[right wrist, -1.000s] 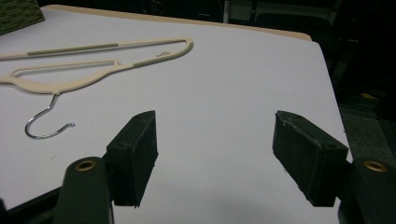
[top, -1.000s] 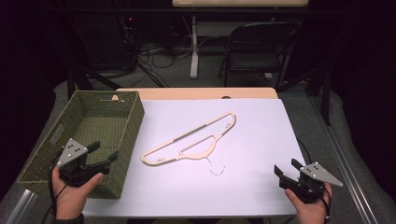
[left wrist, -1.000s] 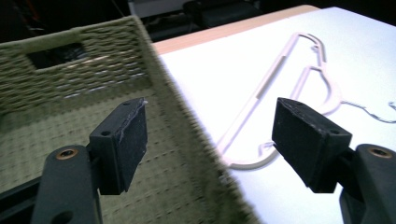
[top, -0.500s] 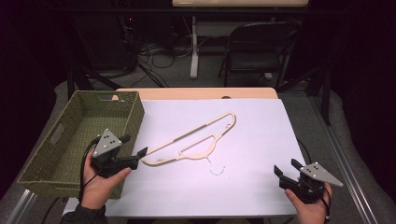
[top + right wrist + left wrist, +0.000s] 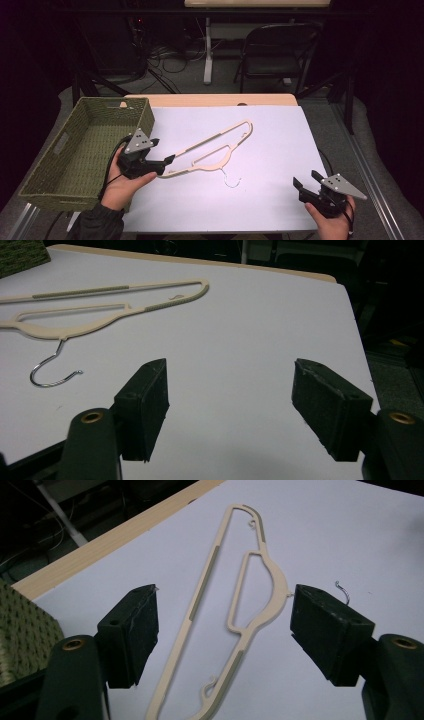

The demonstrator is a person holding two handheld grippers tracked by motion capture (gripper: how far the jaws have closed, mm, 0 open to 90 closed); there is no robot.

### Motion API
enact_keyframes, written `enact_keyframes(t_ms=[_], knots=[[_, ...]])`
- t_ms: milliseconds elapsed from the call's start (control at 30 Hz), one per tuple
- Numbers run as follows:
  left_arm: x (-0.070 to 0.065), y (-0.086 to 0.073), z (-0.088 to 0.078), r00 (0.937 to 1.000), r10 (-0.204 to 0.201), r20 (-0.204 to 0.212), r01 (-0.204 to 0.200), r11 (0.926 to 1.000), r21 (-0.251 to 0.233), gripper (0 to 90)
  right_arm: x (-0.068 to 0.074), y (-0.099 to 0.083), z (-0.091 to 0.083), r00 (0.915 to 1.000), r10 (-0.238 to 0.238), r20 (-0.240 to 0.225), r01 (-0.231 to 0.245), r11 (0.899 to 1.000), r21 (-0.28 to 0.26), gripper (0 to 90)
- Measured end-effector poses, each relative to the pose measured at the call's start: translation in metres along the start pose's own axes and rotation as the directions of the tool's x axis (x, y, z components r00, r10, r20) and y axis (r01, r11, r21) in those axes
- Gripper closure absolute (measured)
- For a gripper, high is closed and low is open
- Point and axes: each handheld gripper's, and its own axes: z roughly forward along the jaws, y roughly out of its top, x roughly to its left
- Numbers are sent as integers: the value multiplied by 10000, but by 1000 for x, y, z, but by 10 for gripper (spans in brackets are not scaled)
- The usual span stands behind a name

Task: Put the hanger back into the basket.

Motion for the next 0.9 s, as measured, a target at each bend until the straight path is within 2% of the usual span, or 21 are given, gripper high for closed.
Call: enact_keyframes(t_ms=[100, 200, 567, 600, 800, 867, 900], knots=[[-1, 8, 9, 9994, 133, 311, -146, 9991, 404, 299, 0, -1, 1, 10000, 49, -30, -49, 10000, -43, 307], [-2, 11, 12, 9990, 242, 386, -263, 9980, 572, 303, 0, 0, 0, 10000, 14, -52, -14, 10000, 58, 307], [-6, 25, 39, 9950, 580, 818, -702, 9854, 1553, 312, 0, 0, 0, 10000, 13, -79, -13, 10000, 63, 308], [-7, 28, 45, 9940, 674, 857, -813, 9821, 1699, 314, 0, 0, 1, 9999, 36, -108, -36, 10000, 30, 308], [-6, 29, 59, 9931, 736, 908, -909, 9748, 2039, 341, 0, 0, 1, 9999, 36, -127, -36, 10000, 45, 308], [-5, 29, 64, 9922, 810, 948, -1006, 9693, 2243, 355, 0, -1, 1, 9999, 48, -114, -48, 10000, -34, 308], [-4, 28, 69, 9911, 860, 1016, -1086, 9637, 2441, 374, -1, -1, 1, 9999, 40, -120, -39, 10000, 52, 308]])
